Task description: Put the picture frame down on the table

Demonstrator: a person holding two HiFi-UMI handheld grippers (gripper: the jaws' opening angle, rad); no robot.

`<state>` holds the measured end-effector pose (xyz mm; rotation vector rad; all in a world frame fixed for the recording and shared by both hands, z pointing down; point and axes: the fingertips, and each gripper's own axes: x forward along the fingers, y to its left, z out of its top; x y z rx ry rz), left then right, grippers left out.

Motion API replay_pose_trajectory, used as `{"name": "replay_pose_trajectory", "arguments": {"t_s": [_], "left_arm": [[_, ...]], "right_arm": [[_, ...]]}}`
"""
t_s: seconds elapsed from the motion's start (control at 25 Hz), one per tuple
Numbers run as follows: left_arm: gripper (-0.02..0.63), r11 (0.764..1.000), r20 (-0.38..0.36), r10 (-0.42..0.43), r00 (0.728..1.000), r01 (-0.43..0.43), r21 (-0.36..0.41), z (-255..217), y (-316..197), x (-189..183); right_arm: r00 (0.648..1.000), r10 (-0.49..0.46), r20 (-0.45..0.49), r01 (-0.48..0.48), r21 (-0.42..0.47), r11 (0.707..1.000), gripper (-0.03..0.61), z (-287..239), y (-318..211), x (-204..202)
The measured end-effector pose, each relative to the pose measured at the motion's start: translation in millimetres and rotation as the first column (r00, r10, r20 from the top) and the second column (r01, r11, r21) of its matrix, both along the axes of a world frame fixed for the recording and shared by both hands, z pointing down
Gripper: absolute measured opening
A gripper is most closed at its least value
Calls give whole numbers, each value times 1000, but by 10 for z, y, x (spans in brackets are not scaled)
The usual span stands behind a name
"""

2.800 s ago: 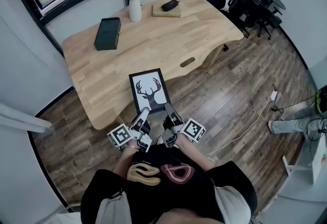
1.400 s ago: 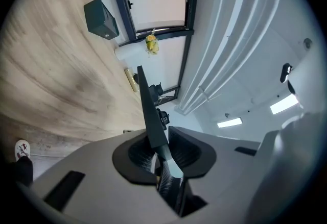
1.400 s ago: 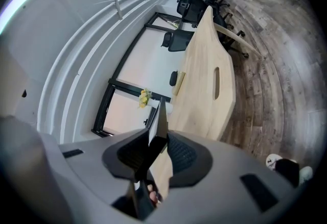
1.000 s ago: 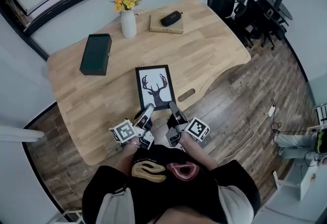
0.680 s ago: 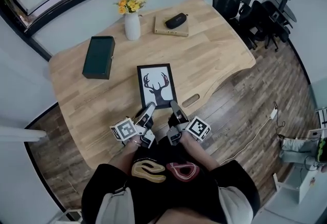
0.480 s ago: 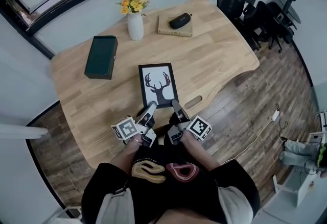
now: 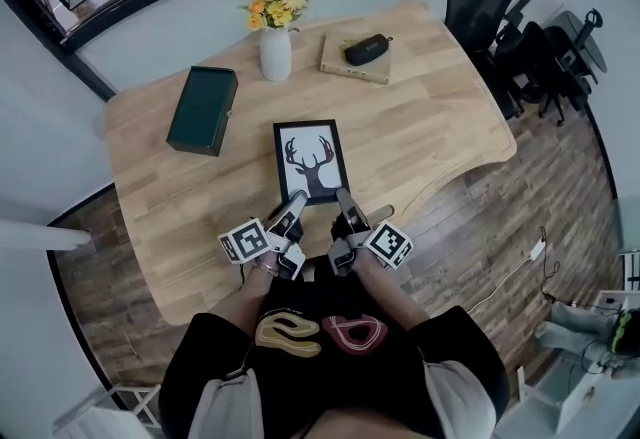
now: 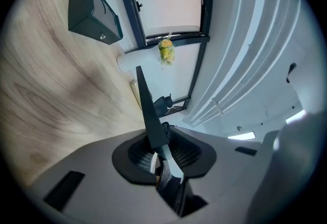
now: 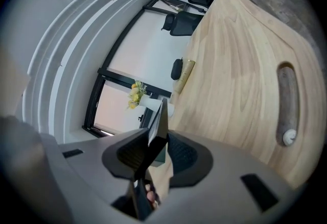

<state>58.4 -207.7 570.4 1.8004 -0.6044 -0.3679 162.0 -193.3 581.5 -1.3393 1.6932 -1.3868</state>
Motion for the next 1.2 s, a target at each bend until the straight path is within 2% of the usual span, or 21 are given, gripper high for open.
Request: {"name": "replay_pose_trajectory", "arguments": {"t_s": [0.16, 0.32, 0.64, 0.88, 1.04, 1.2], "left_arm": [[83, 999, 7, -28, 1000, 29, -34, 95, -193, 110], [84, 990, -1, -73, 997, 72, -121, 216, -414, 203], [84, 985, 25, -87, 996, 90, -150, 379, -813, 419], [85, 978, 19, -120, 993, 121, -171, 440, -1112, 477], [86, 970, 14, -148, 989, 148, -194, 504, -1257, 474], [81, 953, -11, -179, 984, 171, -251, 582, -1383, 462]], "right_arm": [[1000, -25, -10, 25, -19, 1000, 124, 84, -210, 125], [999, -48, -24, 47, -27, 999, 127, 153, -468, 229], [999, -51, -10, 50, -67, 996, 127, 339, -876, 445], [996, -83, -28, 80, -78, 994, 127, 376, -1209, 508], [994, -103, -39, 99, -91, 991, 127, 422, -1381, 509], [992, -114, -48, 109, -97, 989, 127, 455, -1533, 503]]}}
